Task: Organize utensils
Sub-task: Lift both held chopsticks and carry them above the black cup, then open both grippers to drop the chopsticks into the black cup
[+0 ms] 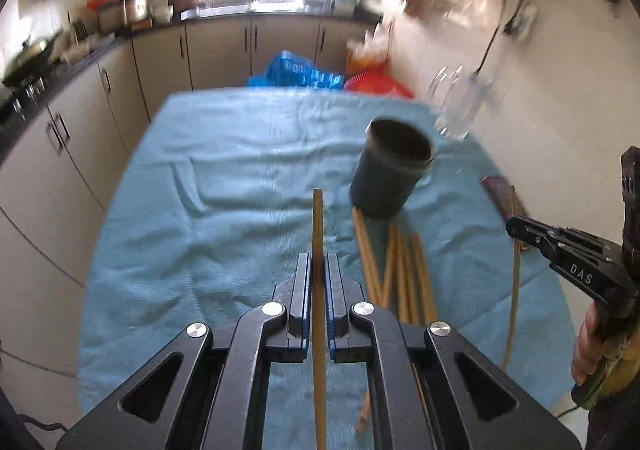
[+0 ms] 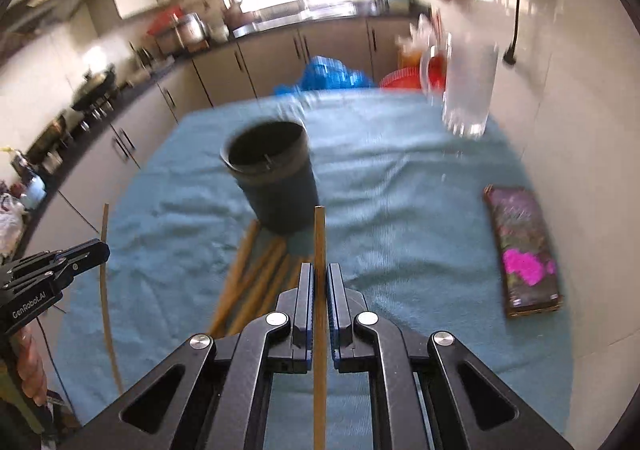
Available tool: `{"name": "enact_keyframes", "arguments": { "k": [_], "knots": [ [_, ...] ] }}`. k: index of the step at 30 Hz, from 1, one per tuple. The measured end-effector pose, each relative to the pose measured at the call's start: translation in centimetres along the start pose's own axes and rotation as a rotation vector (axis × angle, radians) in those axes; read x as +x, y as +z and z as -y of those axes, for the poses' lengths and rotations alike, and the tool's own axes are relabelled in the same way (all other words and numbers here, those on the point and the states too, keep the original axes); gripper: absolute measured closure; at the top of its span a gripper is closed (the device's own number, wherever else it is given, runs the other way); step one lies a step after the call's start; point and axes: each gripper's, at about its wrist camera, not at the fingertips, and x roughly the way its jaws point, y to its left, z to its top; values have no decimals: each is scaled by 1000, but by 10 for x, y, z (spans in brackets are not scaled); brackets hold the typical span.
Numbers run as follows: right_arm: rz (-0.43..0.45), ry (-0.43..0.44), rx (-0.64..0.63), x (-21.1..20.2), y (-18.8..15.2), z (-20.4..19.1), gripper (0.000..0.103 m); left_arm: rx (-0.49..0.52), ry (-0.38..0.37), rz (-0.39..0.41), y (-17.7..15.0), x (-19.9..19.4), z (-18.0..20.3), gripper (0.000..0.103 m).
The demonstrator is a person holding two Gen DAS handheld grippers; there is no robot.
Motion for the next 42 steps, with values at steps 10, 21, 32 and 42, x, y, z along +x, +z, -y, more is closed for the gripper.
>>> {"name": "enact_keyframes", "arguments": {
  "k": [10,21,32,42],
  "knots": [
    [205,8,-37,-94,-22,-28,96,61,25,201,-31,-99,25,97],
    [348,33,-3,-136,27,-25,96,65,-46,277,31,-126,44,97],
    [471,78,116,-110,128,-15,96,7,-84,297,149,-79,54,97],
    [404,78,197,-30,175,5,96,28,-54,212,200,10,67,97]
  ]
}}
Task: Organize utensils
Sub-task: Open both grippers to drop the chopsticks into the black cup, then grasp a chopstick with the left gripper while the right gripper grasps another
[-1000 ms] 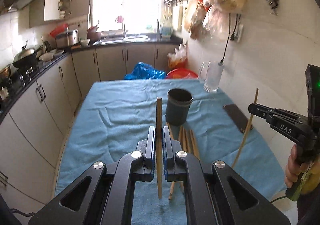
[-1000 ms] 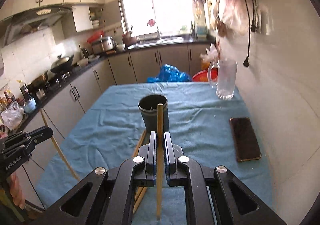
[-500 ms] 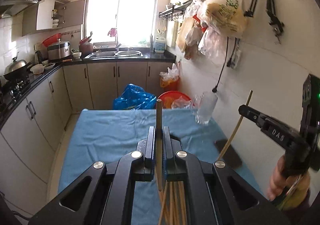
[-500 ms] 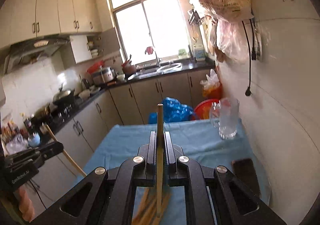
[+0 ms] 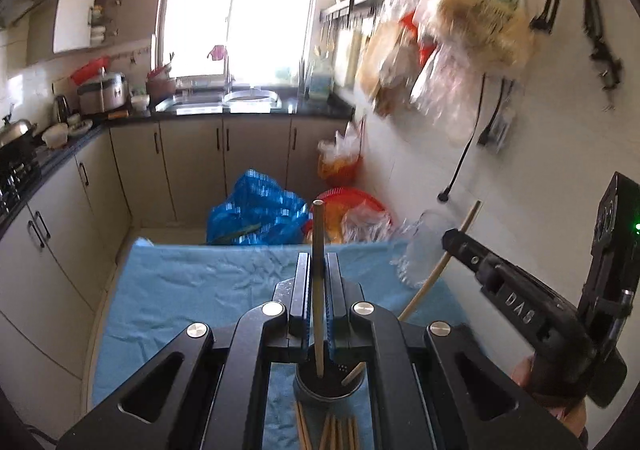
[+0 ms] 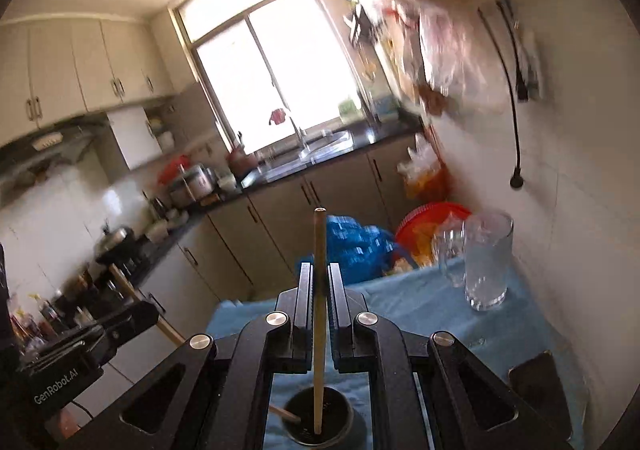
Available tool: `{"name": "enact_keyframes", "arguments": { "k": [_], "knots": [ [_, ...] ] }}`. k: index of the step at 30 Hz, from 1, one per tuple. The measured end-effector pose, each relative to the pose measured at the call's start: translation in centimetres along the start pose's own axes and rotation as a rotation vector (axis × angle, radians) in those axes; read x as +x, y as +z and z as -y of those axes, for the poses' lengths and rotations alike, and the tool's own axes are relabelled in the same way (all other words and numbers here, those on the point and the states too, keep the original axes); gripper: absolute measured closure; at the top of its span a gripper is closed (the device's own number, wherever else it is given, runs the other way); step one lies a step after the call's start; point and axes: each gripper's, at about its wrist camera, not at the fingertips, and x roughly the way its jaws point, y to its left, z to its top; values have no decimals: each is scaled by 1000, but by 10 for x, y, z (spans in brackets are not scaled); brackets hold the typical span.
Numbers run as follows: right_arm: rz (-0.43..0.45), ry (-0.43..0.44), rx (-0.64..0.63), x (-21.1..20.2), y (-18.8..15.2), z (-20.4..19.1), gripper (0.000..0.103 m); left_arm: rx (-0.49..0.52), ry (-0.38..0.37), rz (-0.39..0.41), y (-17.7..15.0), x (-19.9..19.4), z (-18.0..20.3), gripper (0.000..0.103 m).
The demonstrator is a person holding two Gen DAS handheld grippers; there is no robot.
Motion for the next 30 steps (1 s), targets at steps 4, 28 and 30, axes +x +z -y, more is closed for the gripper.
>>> {"name": "enact_keyframes", "arguments": {
  "k": [4,28,30],
  "knots": [
    [-115,-39,-19,42,-24,10,96,-3,16,-94,-14,45,-3,97],
    [-132,-69,-51,-21,-34,24,42,-33,40,-27,-72,-46,-35,49],
    [-184,-75,-75,-35,-48,27,41,-28,38,-60,-97,-51,-38,48]
  ]
}}
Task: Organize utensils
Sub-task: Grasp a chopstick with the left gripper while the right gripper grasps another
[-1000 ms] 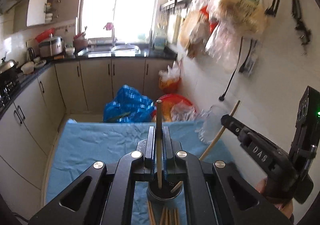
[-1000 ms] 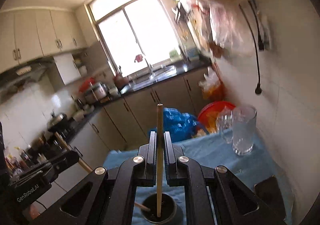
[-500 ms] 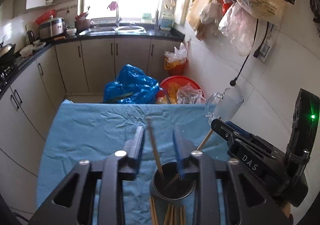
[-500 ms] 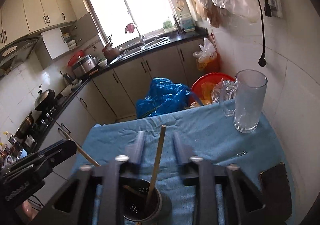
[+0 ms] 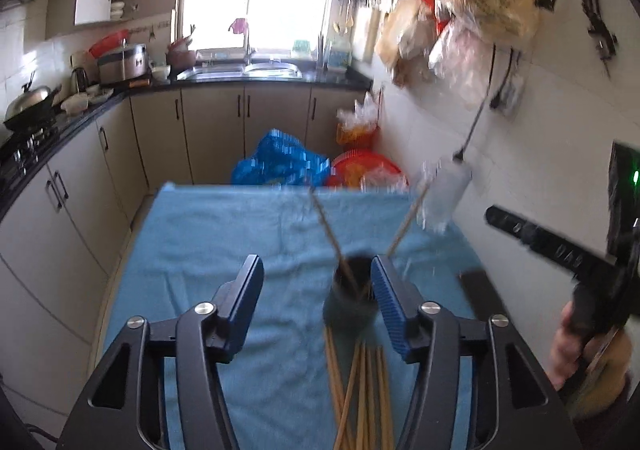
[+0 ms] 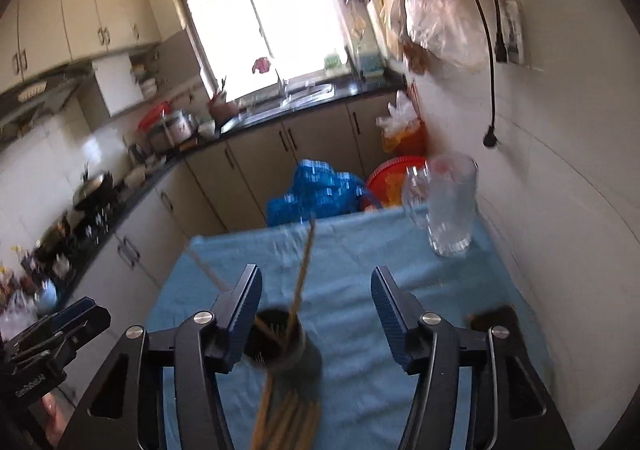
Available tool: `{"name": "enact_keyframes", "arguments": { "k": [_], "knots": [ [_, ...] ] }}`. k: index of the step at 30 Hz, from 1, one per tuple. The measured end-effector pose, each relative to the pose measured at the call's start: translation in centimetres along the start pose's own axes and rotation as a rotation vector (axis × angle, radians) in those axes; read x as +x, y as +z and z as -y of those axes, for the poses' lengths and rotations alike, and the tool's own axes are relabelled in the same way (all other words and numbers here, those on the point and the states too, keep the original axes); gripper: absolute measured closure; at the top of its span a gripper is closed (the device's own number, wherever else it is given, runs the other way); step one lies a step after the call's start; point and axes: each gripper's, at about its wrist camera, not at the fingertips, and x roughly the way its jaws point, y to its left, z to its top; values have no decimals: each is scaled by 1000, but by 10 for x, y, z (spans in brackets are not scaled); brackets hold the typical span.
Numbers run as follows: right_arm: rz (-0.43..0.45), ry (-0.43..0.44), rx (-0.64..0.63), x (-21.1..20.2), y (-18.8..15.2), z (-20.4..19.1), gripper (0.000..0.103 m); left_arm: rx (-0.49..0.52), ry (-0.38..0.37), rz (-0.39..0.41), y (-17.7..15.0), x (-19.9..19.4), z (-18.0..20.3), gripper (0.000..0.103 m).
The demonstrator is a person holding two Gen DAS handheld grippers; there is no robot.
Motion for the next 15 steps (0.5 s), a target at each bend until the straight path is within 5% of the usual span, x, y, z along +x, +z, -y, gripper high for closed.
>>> {"name": "enact_keyframes", "arguments": {
  "k": [10,15],
  "knots": [
    [-356,42,-54,10,-125,27,39,66,-51,-298,-144,50,-6,49],
    [-438,124,-39,27,-177,19,58,158,-83,-375,-183,67,9,53]
  ]
}}
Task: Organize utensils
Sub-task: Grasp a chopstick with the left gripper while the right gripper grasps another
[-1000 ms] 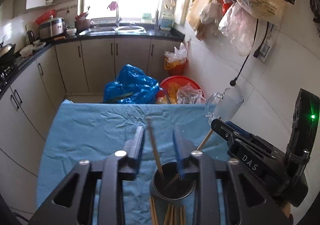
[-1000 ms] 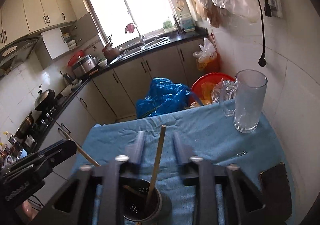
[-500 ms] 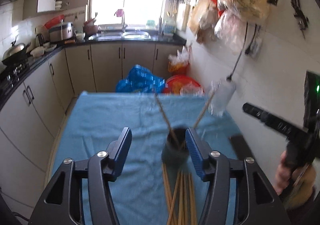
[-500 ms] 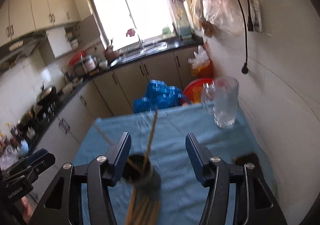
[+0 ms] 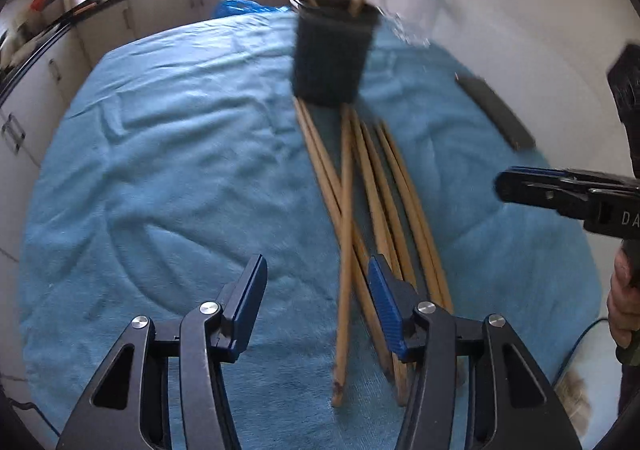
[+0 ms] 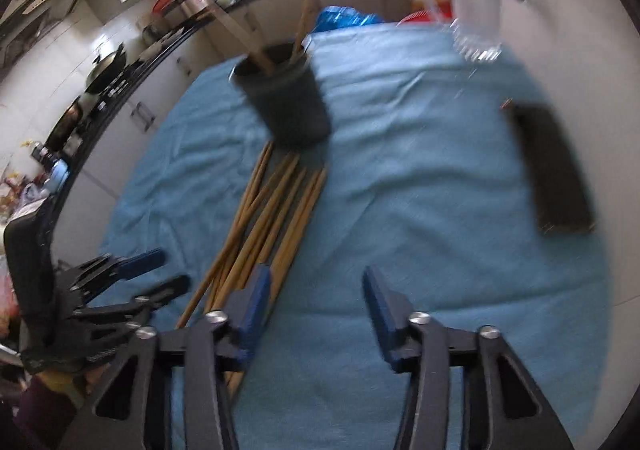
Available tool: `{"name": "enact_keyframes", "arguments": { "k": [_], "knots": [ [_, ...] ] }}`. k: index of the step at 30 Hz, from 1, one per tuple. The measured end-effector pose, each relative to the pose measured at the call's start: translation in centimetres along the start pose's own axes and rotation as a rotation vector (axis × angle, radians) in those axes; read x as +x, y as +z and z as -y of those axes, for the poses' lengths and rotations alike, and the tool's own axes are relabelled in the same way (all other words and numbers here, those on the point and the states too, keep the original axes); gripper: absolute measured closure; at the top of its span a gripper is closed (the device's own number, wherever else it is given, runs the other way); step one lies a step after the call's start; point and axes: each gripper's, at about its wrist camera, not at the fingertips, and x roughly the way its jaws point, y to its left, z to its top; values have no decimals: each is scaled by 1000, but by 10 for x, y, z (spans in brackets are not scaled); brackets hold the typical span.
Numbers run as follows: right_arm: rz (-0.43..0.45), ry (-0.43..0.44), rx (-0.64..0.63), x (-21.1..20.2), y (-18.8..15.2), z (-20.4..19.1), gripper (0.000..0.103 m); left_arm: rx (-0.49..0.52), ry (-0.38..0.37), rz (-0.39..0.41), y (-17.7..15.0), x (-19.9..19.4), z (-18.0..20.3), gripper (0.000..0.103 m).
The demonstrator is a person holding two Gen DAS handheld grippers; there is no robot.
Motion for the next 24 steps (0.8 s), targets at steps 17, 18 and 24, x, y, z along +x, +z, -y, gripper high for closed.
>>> {"name": "enact_keyframes", "arguments": {
  "k": [17,18,24],
  "knots": [
    [-16,-80,-62,57,-6,-33,83,-294,-41,-54,-12,5,-39,96],
    [-13,-87,-55,57,-5,-33,84,-307,-45,-56,-13,4,-41,97],
    [-7,-126,-30,59,-1,-31,87,-322,-44,-50,-17,2,-43,96]
  ]
}}
